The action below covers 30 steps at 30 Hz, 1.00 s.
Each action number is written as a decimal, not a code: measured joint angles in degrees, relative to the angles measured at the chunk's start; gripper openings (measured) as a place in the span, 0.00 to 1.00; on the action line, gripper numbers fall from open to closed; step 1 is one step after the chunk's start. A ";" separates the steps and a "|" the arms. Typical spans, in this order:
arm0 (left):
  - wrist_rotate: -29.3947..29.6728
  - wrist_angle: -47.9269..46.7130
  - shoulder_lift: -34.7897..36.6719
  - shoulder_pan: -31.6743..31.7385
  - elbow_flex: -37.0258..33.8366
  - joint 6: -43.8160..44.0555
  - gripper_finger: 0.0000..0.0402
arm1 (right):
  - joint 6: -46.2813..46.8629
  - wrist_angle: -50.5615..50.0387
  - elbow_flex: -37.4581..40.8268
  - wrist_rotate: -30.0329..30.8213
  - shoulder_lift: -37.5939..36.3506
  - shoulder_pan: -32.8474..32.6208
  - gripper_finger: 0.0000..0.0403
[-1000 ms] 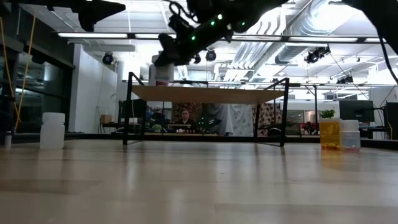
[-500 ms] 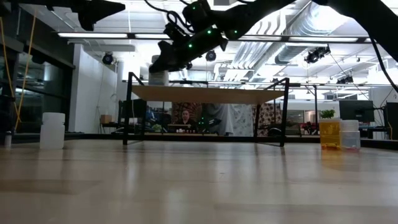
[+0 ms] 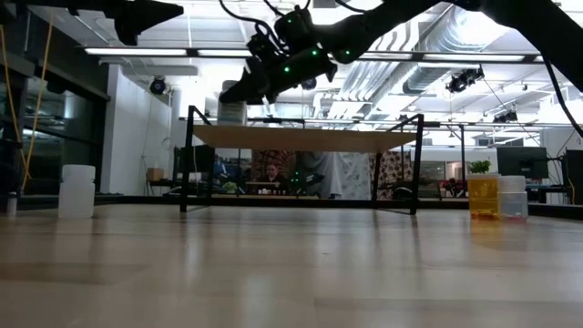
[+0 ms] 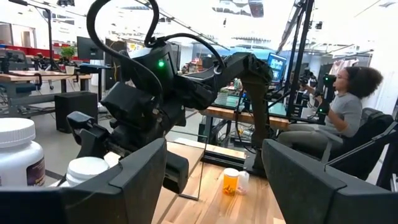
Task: Pick and place medicine bottles onto shelf by color
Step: Put the top white blue pill bottle on the shelf
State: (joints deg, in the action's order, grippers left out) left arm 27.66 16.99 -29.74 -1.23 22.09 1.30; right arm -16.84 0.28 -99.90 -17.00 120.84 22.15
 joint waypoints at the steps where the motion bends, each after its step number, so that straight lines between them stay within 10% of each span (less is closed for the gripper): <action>1: 0.00 0.00 0.01 0.00 0.01 0.00 0.63 | -0.02 0.41 0.00 0.07 0.00 -0.04 0.39; 30: 0.00 -0.01 0.00 0.02 0.00 -1.05 0.63 | 1.37 1.61 0.04 -0.19 1.90 -0.16 0.49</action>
State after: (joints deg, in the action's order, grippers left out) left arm 27.66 16.99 -29.74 -1.21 22.09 0.25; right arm -15.47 1.89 -99.85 -17.19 122.74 21.99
